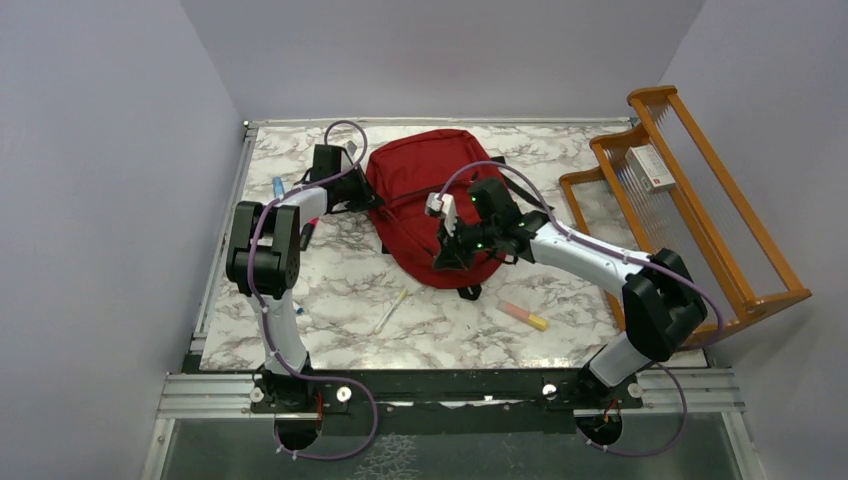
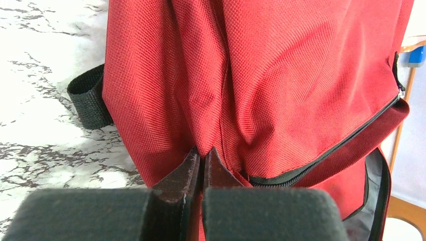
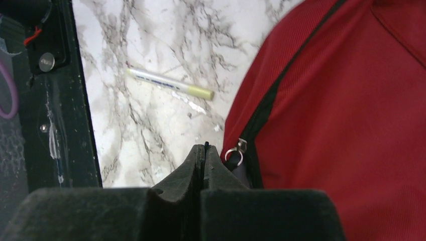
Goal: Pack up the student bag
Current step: Zip the student bag at the center of the board.
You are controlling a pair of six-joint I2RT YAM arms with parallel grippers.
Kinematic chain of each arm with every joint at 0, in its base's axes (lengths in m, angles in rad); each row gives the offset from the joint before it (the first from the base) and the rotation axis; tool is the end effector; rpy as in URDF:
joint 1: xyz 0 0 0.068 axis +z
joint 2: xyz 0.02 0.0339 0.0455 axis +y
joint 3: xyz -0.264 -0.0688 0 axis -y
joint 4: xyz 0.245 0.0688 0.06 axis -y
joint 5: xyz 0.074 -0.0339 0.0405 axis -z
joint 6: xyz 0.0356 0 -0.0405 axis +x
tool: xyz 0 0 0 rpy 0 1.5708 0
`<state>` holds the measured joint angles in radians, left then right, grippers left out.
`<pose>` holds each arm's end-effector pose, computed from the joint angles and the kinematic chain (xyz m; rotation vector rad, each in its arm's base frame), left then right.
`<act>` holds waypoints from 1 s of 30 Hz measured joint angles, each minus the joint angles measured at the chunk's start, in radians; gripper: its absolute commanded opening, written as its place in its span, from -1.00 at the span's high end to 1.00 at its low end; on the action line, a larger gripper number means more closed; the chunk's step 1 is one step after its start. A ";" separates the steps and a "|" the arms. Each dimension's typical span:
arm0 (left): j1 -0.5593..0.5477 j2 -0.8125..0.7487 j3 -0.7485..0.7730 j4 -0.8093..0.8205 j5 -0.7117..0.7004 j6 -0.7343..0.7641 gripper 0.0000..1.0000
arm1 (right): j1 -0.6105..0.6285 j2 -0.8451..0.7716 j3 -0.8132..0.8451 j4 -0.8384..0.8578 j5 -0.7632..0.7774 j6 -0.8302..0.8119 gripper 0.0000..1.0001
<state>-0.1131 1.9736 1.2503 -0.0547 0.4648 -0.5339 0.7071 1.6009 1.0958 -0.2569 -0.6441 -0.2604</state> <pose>0.4177 -0.0635 0.1649 -0.2683 2.3931 -0.8566 0.2488 0.2407 0.2406 -1.3696 1.8960 0.9729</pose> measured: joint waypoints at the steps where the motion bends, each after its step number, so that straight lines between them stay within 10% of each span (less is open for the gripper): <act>1: 0.000 0.000 0.002 -0.001 0.001 0.005 1.00 | -0.013 -0.013 -0.018 0.003 0.002 0.006 0.99; 5: 0.001 0.000 0.006 -0.009 0.006 0.020 0.94 | -0.063 -0.058 -0.074 0.019 0.004 0.032 0.99; 15: 0.008 -0.071 -0.025 0.016 0.028 0.090 -0.22 | -0.076 -0.092 -0.101 0.108 -0.081 0.190 0.99; 30: -0.063 -0.612 -0.482 0.301 0.138 0.282 -0.48 | -0.076 -0.116 -0.092 0.269 -0.009 0.492 0.99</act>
<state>-0.1761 1.3621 0.7681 0.2466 0.6029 -0.2520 0.6308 1.4853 1.0039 0.0120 -0.6533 0.2317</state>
